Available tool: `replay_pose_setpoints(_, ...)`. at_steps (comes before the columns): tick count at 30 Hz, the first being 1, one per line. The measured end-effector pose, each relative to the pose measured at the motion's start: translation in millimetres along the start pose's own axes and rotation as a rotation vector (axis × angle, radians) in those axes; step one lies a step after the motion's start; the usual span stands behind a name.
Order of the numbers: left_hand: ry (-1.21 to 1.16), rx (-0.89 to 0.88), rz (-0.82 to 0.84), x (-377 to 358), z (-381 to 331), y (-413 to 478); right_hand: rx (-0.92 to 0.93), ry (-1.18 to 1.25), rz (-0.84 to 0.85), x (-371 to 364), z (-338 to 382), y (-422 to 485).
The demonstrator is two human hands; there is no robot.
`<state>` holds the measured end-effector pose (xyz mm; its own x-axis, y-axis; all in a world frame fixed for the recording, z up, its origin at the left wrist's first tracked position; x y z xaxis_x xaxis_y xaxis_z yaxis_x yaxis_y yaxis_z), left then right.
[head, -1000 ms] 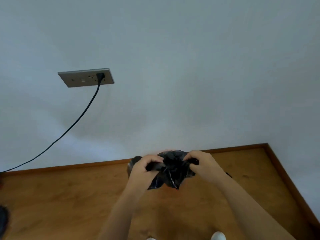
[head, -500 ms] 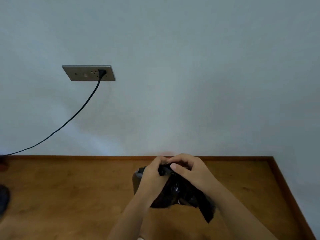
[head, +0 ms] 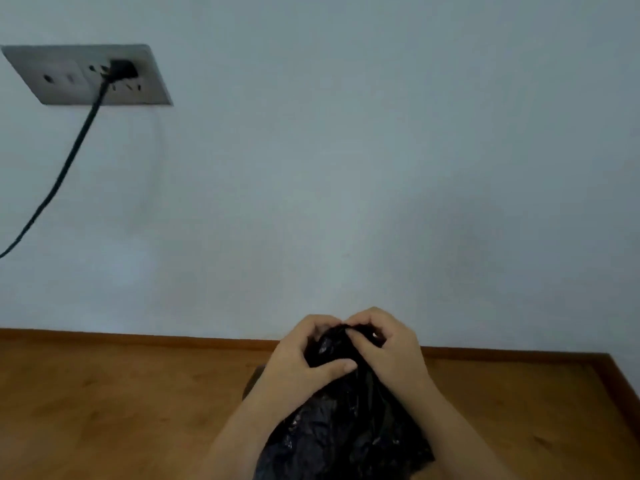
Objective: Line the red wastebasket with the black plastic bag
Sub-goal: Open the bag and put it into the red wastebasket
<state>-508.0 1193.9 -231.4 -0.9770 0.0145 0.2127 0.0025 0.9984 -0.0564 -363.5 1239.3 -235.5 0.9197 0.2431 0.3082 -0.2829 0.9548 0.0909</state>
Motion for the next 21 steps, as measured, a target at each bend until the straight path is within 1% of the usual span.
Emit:
replay_pose_setpoints(3, 0.13, -0.071, 0.051, -1.5, 45.9, 21.8, 0.048, 0.074, -0.048, -15.9, -50.8, 19.0)
replay_pose_setpoints(5, 0.28, -0.174, 0.036, -4.6, 74.7, 36.4, 0.098, 0.134, -0.074, -26.4, -81.4, 29.6)
replay_pose_setpoints(7, 0.389, -0.305, -0.047, -8.2, 103.6, 52.2, 0.156, 0.171, -0.084, -36.1, -108.9, 39.7)
replay_pose_setpoints(9, 0.445, -0.438, -0.165, -12.8, 133.0, 68.4, 0.222, 0.186, -0.089, -45.3, -136.4, 48.3)
replay_pose_setpoints(11, 0.45, -0.542, -0.28, -18.2, 159.9, 82.5, 0.289, 0.19, -0.081, -54.1, -163.0, 53.3)
replay_pose_setpoints(13, 0.405, -0.592, -0.362, -23.6, 183.6, 91.8, 0.368, 0.198, -0.071, -62.0, -187.7, 54.1)
replay_pose_setpoints(15, 0.333, -0.59, -0.405, -29.4, 205.0, 96.3, 0.434, 0.193, -0.048, -67.9, -213.1, 51.4)
replay_pose_setpoints(17, 0.261, -0.556, -0.414, -35.0, 226.8, 99.0, 0.487, 0.13, -0.005, -73.5, -240.5, 47.0)
replay_pose_setpoints(19, 0.155, -0.478, -0.363, -40.3, 247.8, 101.4, 0.509, 0.074, 0.019, -81.1, -266.2, 42.4)
replay_pose_setpoints(21, -0.009, -0.359, -0.24, -46.1, 267.0, 104.0, 0.517, 0.068, 0.006, -89.3, -286.1, 38.6)
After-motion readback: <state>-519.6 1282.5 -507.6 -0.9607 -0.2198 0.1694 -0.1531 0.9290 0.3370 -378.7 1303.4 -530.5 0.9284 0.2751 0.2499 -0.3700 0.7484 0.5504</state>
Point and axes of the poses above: each hand's wrist, its own y-axis towards the middle knuckle, its own x-axis out of the back of the hand, z = x × y, the point moved 1 cm from there along y, towards the middle knuckle, and after that the axes turned 1 degree about -y, right-handed, at the moved point
